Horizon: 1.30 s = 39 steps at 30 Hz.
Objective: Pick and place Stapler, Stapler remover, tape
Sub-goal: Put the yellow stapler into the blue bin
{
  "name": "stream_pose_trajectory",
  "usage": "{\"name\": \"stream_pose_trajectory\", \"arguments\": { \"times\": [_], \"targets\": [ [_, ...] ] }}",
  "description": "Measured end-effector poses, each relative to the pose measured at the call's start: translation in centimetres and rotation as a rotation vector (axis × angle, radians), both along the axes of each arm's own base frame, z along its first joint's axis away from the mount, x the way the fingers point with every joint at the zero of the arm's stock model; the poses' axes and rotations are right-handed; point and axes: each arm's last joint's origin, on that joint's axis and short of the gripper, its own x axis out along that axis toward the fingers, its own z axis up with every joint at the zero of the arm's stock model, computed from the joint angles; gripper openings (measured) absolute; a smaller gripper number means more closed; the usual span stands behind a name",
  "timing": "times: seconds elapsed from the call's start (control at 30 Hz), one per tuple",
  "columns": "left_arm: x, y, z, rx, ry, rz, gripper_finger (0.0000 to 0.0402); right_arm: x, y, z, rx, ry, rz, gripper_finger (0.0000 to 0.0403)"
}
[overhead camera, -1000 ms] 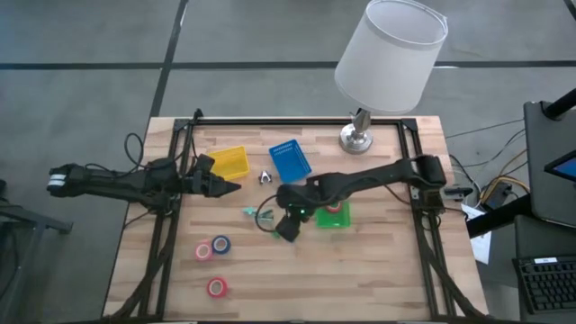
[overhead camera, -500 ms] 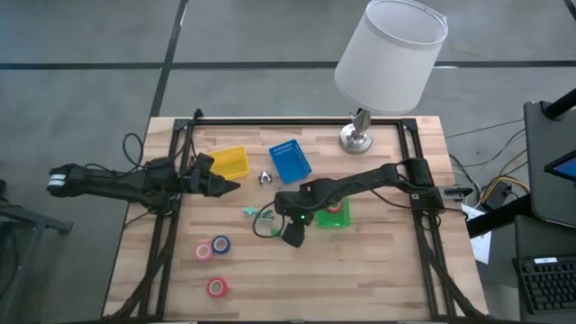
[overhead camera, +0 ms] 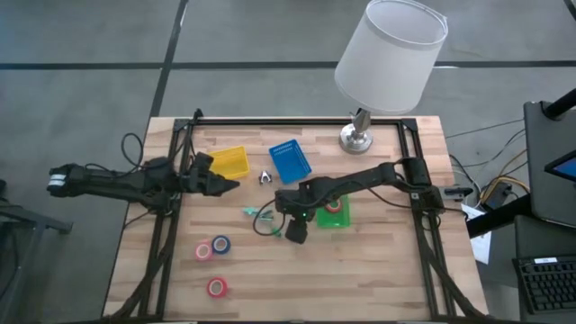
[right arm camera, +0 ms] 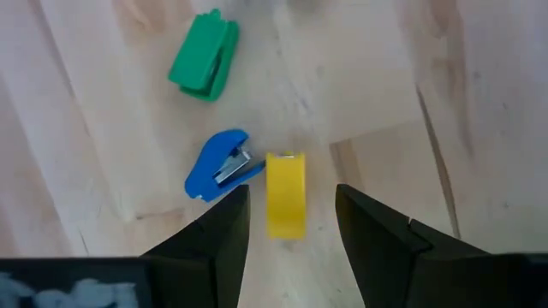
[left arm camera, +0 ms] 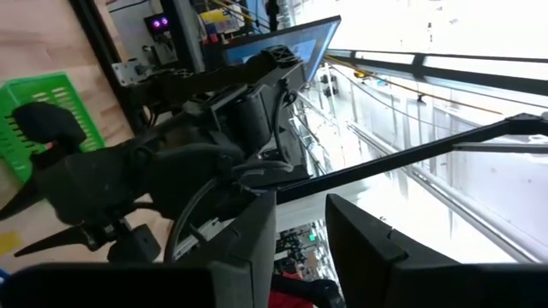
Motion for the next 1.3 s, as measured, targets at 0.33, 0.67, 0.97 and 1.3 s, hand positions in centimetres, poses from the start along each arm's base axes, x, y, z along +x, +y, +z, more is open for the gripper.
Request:
{"name": "stream_pose_trajectory", "arguments": {
  "times": [0.33, 0.67, 0.97, 1.3],
  "targets": [
    [0.0, 0.0, 0.2, 0.007, -0.020, 0.002, 0.0107, -0.1, 0.0, -0.2, 0.000, 0.007, 0.011, 0.0167],
    [0.0, 0.0, 0.2, 0.008, -0.018, 0.001, 0.0105, -0.5, 0.5, -0.7, -0.005, 0.022, 0.034, 0.0167],
    [0.0, 0.0, 0.2, 0.015, -0.019, 0.003, 0.0102, -0.3, 0.6, -0.9, -0.004, -0.013, 0.032, 0.0166],
    [0.0, 0.0, 0.2, 0.013, -0.020, 0.003, 0.0103, -0.9, 0.6, -1.7, -0.003, 0.016, 0.033, 0.0166]
  ]
}}
